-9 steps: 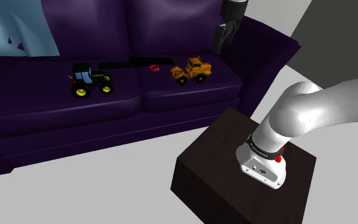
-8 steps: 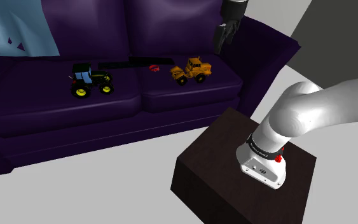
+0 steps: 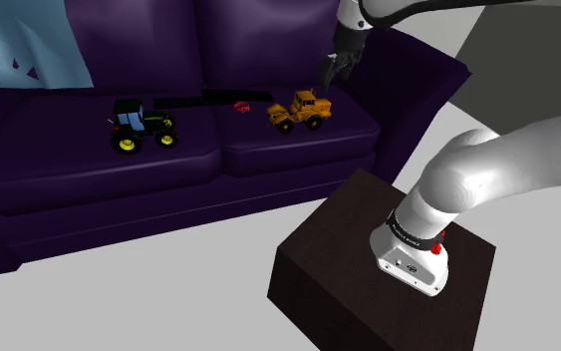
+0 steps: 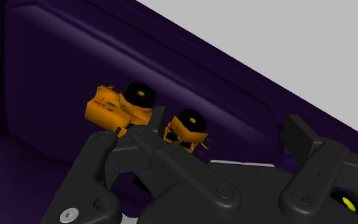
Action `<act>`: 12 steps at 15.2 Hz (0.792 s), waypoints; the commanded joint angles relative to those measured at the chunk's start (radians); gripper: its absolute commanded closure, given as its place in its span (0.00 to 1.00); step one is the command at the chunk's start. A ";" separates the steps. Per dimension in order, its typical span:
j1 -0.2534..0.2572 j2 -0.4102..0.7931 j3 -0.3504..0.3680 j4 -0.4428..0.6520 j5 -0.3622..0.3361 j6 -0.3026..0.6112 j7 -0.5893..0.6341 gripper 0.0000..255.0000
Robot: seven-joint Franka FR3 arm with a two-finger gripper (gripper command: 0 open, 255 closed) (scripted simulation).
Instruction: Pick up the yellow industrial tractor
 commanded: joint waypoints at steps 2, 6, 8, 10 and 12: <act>-0.029 0.070 -0.029 -0.030 -0.007 0.154 0.025 0.00; -0.063 0.185 -0.069 -0.046 -0.010 0.350 0.052 0.00; -0.077 0.251 -0.089 -0.043 -0.007 0.446 0.063 0.00; -0.088 0.321 -0.111 -0.035 0.003 0.539 0.070 0.00; -0.094 0.394 -0.134 -0.020 0.020 0.629 0.073 0.00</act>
